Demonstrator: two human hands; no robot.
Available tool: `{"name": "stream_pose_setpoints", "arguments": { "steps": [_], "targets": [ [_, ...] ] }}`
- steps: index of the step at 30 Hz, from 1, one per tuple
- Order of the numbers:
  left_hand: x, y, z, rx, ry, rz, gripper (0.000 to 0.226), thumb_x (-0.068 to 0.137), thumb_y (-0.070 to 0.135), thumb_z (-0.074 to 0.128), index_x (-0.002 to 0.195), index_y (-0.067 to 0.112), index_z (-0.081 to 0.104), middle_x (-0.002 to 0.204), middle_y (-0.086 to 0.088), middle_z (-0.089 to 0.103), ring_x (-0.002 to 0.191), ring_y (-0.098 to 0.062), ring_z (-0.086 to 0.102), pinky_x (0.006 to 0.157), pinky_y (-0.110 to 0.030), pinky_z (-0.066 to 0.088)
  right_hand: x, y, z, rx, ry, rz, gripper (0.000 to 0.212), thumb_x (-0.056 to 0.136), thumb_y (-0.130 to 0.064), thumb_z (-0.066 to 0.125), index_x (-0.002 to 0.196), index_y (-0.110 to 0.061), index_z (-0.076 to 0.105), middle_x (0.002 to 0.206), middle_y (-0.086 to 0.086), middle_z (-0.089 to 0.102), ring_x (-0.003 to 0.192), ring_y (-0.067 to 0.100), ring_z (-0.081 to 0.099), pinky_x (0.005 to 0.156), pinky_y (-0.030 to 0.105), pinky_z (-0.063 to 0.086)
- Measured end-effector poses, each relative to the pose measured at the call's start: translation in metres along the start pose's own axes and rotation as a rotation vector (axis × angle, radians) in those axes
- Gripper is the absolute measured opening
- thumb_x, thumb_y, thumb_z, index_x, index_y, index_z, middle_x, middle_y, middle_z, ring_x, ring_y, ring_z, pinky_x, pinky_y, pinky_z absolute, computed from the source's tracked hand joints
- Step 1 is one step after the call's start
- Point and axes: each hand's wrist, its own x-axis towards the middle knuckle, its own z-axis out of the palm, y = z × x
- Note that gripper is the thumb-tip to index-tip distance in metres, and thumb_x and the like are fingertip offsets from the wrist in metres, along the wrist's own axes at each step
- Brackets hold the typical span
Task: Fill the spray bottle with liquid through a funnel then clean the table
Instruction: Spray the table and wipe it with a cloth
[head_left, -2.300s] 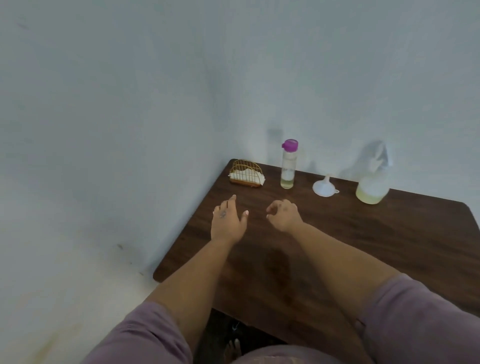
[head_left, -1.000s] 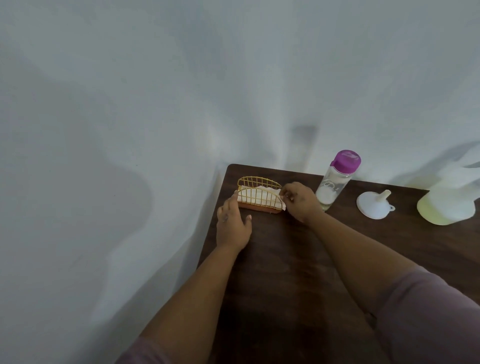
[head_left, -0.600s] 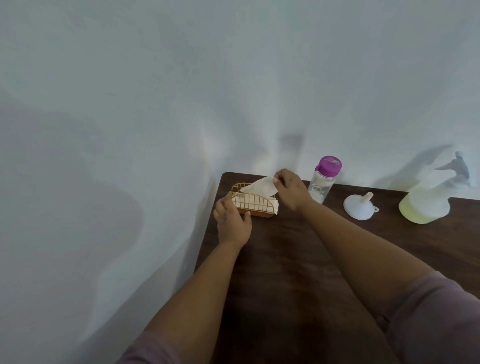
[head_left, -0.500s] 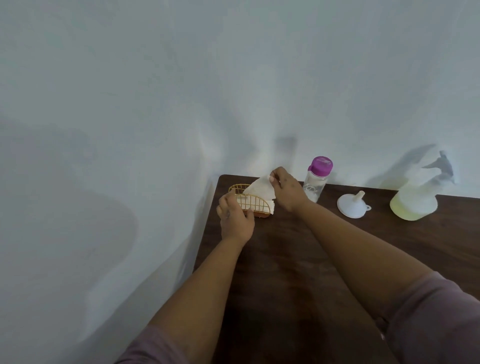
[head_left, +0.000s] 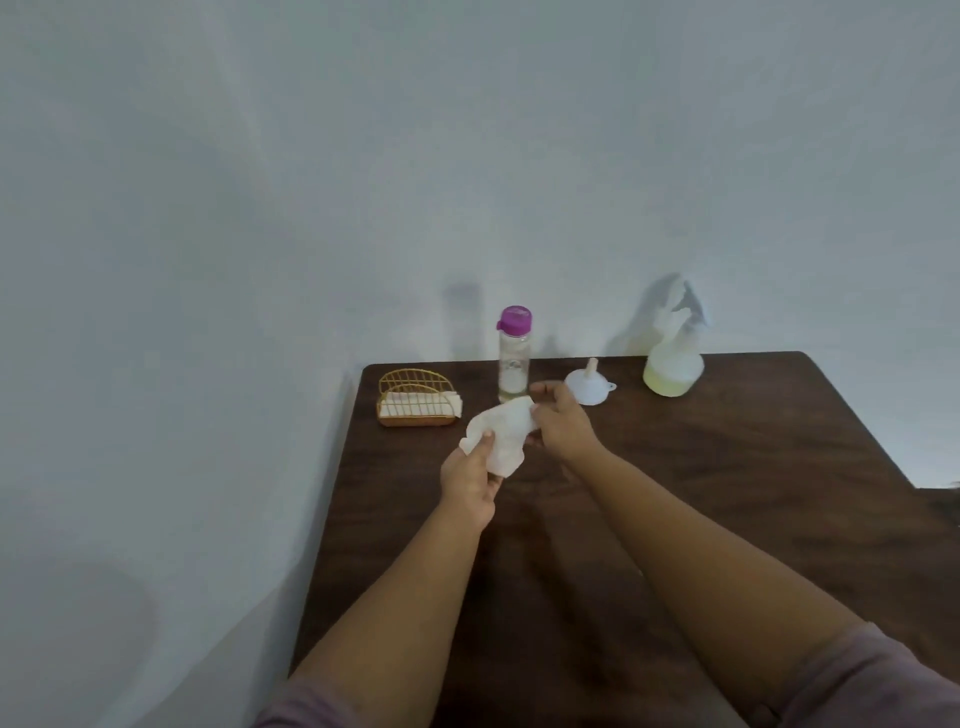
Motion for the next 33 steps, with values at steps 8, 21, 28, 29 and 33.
{"name": "stream_pose_setpoints", "arguments": {
  "steps": [8, 21, 28, 29, 33],
  "targets": [
    [-0.060, -0.099, 0.052, 0.430, -0.275, 0.054, 0.020, 0.093, 0.020, 0.065, 0.111, 0.013, 0.063, 0.114, -0.014, 0.069, 0.105, -0.029, 0.068, 0.092, -0.047, 0.055, -0.085, 0.060, -0.136, 0.136, -0.239, 0.462, 0.050, 0.086, -0.050, 0.060, 0.114, -0.009, 0.063, 0.107, 0.012, 0.068, 0.090, 0.023, 0.067, 0.068, 0.032, 0.057],
    [-0.108, -0.250, 0.079, 1.036, -0.124, 0.222, 0.034, 0.094, 0.031, 0.061, 0.122, 0.016, 0.050, 0.090, 0.008, 0.060, 0.091, -0.018, 0.063, 0.091, -0.040, 0.052, -0.140, 0.155, -0.311, -0.572, 0.365, 0.367, 0.042, 0.092, -0.005, 0.048, 0.134, -0.006, 0.046, 0.127, 0.020, 0.056, 0.116, 0.036, 0.055, 0.089, 0.035, 0.045],
    [-0.110, -0.245, 0.035, 1.188, 0.019, 0.393, 0.040, 0.093, 0.026, 0.062, 0.130, 0.018, 0.051, 0.103, 0.005, 0.059, 0.097, -0.016, 0.060, 0.091, -0.036, 0.050, -0.132, 0.190, -0.270, -0.956, 0.128, 0.180, 0.068, 0.097, -0.044, 0.041, 0.150, -0.008, 0.018, 0.156, 0.018, 0.018, 0.144, 0.033, 0.019, 0.115, 0.044, 0.024],
    [-0.110, -0.242, 0.031, 1.199, 0.027, 0.416, 0.040, 0.093, 0.026, 0.063, 0.130, 0.018, 0.051, 0.107, 0.004, 0.058, 0.094, -0.015, 0.060, 0.089, -0.035, 0.051, -0.130, 0.199, -0.269, -1.020, 0.144, 0.067, 0.068, 0.098, -0.045, 0.037, 0.152, -0.012, 0.011, 0.160, 0.014, 0.006, 0.148, 0.029, 0.006, 0.119, 0.043, 0.014],
    [-0.101, -0.231, 0.007, 1.327, 0.018, 0.525, 0.042, 0.094, 0.024, 0.061, 0.134, 0.018, 0.049, 0.113, 0.006, 0.053, 0.088, -0.009, 0.058, 0.080, -0.023, 0.047, -0.125, 0.235, -0.289, -1.279, -0.113, -0.143, 0.075, 0.090, -0.066, 0.006, 0.152, -0.027, -0.011, 0.160, 0.001, -0.016, 0.147, 0.018, -0.017, 0.121, 0.045, -0.002]
  ]
}}
